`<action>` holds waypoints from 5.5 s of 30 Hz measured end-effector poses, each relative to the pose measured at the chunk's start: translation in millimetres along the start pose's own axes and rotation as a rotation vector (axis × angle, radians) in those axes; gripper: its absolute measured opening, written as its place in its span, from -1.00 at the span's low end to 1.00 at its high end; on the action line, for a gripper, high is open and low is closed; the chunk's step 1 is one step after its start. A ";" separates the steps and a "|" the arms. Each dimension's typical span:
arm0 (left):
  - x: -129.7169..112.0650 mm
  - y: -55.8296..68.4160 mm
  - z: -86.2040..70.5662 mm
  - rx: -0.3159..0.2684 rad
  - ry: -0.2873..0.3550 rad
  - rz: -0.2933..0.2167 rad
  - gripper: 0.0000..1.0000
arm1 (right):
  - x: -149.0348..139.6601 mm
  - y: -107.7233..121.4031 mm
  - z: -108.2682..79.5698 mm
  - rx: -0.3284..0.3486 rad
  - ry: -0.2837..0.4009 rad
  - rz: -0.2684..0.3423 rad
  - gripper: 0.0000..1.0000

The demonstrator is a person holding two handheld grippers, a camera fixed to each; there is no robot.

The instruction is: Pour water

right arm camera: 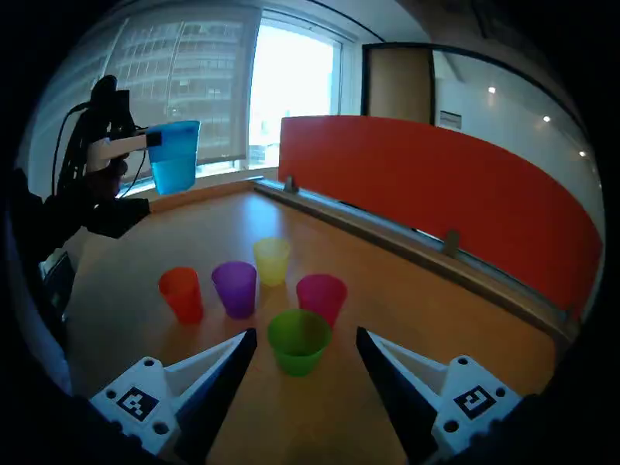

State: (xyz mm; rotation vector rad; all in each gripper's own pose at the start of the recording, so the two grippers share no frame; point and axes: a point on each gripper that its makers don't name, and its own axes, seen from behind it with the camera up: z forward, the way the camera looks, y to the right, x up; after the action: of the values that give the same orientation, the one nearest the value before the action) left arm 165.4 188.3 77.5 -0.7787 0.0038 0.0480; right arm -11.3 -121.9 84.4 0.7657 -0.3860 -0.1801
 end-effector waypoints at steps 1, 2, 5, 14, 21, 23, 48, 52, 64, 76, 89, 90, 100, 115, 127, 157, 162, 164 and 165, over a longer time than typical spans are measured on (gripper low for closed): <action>0.7 -1.2 -1.3 0.003 0.000 0.001 0.78 | -1.8 -0.1 1.9 0.002 -0.004 0.000 1.00; 1.4 -2.6 -2.7 0.007 0.001 0.002 0.78 | -3.9 -0.3 4.1 0.004 -0.009 0.000 1.00; 2.8 -7.4 -6.2 0.020 0.001 0.008 0.78 | -9.2 -1.0 11.1 0.009 -0.020 -0.001 0.99; 3.9 -14.5 -17.7 0.041 0.001 0.016 0.78 | -28.2 -3.2 35.6 0.023 -0.061 -0.015 1.00; 2.6 -27.1 -25.7 0.068 -0.001 0.017 0.78 | -42.7 -5.1 51.0 0.033 -0.091 -0.022 1.00; 0.4 -25.6 -28.0 0.062 -0.003 0.015 0.78 | -45.8 -5.0 55.1 0.034 -0.099 -0.021 1.00; -13.7 -48.5 -45.0 0.115 -0.013 0.006 0.78 | -60.1 -4.4 99.7 0.043 -0.110 -0.014 0.91; -15.6 -50.5 -46.1 0.118 -0.015 0.003 0.78 | -60.6 -3.3 101.1 0.032 -0.105 -0.015 0.83; -15.5 -54.7 -48.8 0.121 -0.016 -0.002 0.78 | -24.7 -8.1 87.7 0.026 -0.018 0.005 0.82; -12.9 -52.3 -53.2 0.119 -0.012 -0.005 0.78 | 43.4 -36.7 62.4 0.068 0.134 0.027 0.82; -10.3 -40.7 -51.4 0.070 -0.004 -0.013 0.78 | 80.5 -59.9 42.3 0.088 0.242 0.016 0.82; -10.3 -39.7 -51.1 0.065 -0.004 -0.013 0.78 | 82.2 -61.7 41.1 0.090 0.249 0.015 0.82; -14.9 -37.5 -47.7 0.040 0.004 -0.026 0.78 | 91.0 -74.0 35.0 0.104 0.283 -0.015 0.82; -15.6 -33.5 -42.7 0.014 0.008 -0.022 0.78 | 109.6 -93.6 23.0 0.128 0.370 -0.037 0.83; -17.2 -28.9 -41.2 -0.005 0.009 -0.015 0.78 | 114.1 -100.4 17.4 0.131 0.397 -0.043 0.83; 17.0 -26.5 -46.0 0.016 0.092 0.188 0.78 | 105.1 -144.6 27.6 0.265 0.374 -0.029 0.83; 21.8 -24.2 -46.3 0.023 0.100 0.245 0.78 | 105.3 -152.5 27.3 0.279 0.374 -0.028 0.82; 24.2 -23.3 -46.8 0.027 0.104 0.270 0.78 | 106.1 -154.3 28.1 0.285 0.374 -0.031 0.83; 25.5 -22.8 -46.9 0.029 0.105 0.284 0.78 | 106.5 -155.6 28.4 0.288 0.374 -0.033 0.83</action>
State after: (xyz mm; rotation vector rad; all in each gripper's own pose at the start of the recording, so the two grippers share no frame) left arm 192.5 140.1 59.6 -0.7467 0.2145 0.2762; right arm 71.6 -282.1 22.7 1.0680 -0.0428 -0.0087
